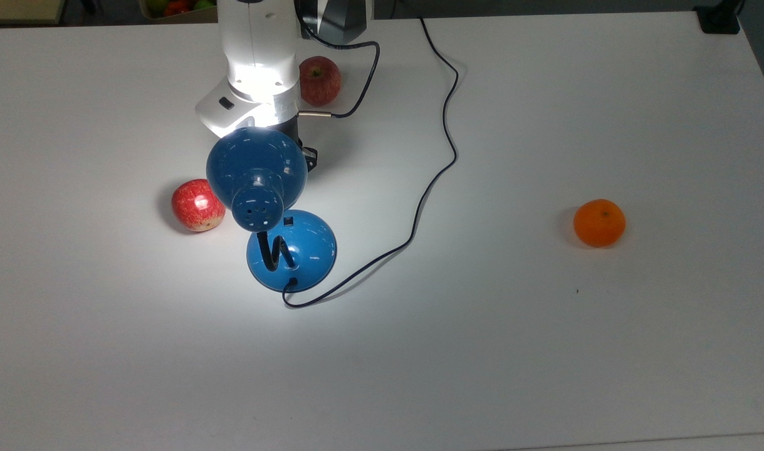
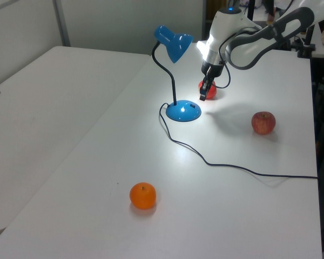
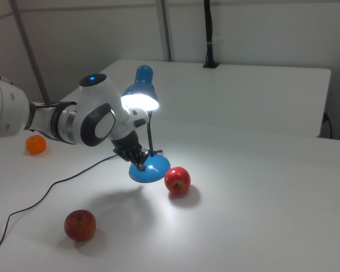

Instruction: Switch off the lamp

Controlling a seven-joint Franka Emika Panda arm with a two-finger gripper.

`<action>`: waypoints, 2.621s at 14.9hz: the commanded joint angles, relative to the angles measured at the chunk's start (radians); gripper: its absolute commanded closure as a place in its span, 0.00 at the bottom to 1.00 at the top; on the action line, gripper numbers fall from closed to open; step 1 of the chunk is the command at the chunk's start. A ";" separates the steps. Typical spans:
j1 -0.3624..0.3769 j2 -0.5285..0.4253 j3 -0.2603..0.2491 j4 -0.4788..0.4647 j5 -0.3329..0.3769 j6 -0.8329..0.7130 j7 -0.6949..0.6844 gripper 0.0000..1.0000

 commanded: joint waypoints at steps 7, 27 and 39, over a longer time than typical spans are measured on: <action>0.014 0.050 -0.007 0.001 -0.005 0.133 0.002 1.00; 0.015 0.059 -0.006 -0.013 -0.021 0.060 -0.002 1.00; 0.047 -0.157 0.007 0.034 -0.052 -0.460 0.007 1.00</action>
